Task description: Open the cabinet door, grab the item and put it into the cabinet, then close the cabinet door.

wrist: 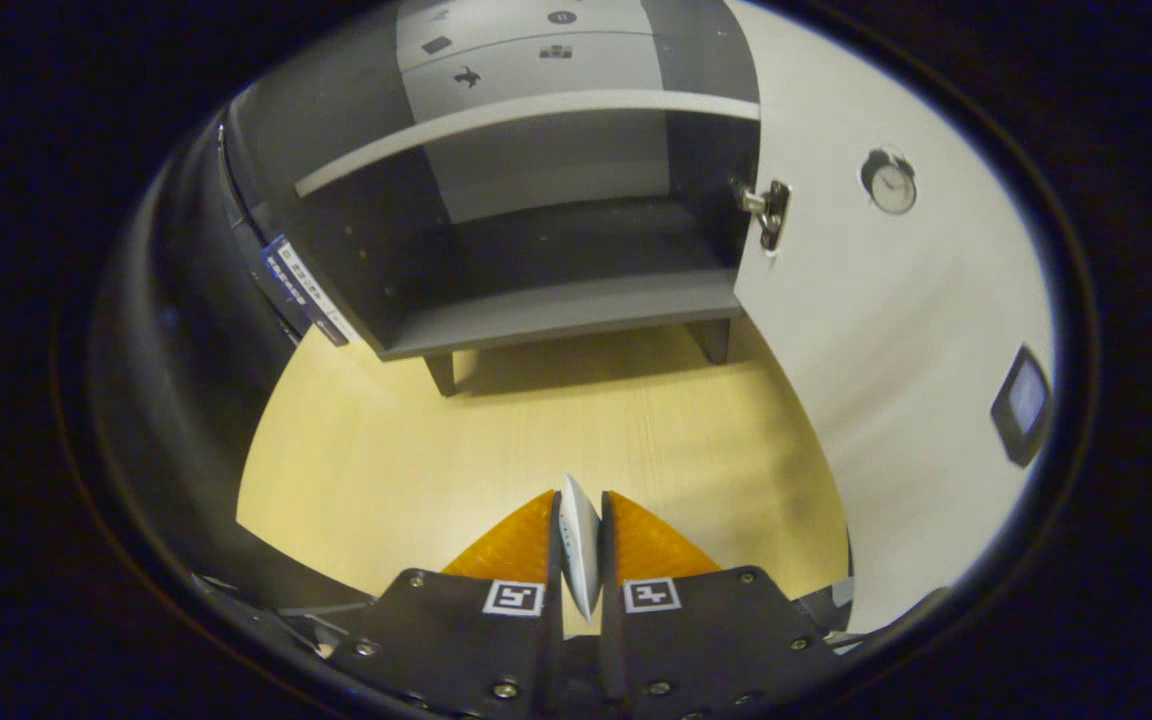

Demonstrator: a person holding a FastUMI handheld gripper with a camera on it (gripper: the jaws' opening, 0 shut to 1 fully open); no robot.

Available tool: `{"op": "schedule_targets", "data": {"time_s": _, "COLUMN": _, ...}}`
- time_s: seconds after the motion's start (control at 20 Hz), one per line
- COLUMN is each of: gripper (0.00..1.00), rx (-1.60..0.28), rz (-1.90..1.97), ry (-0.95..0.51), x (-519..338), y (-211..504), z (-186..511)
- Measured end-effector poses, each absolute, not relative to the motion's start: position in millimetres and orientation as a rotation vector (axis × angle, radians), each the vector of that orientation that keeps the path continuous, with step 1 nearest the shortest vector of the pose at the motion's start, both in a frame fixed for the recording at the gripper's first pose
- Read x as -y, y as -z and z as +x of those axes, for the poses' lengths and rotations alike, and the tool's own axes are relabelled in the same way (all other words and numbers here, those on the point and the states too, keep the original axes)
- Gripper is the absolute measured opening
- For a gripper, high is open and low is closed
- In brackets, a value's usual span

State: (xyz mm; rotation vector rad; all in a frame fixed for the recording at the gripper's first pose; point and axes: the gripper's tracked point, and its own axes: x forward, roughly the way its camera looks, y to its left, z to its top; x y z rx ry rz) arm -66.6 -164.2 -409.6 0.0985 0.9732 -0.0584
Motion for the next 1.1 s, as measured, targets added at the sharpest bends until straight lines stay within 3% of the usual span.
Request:
{"op": "schedule_targets", "data": {"time_s": 0.55, "gripper": 0.15, "rx": -0.678, "rz": 0.071, "ry": -0.049, "x": 143, "y": 200, "z": 63}}
{"op": "schedule_targets", "data": {"time_s": 0.8, "gripper": 0.15, "rx": -0.633, "rz": 0.112, "ry": -0.052, "x": 146, "y": 170, "z": 111}}
{"op": "schedule_targets", "data": {"time_s": 1.1, "gripper": 0.15, "rx": -0.722, "rz": 0.035, "ry": 0.005, "x": 167, "y": 200, "z": 159}}
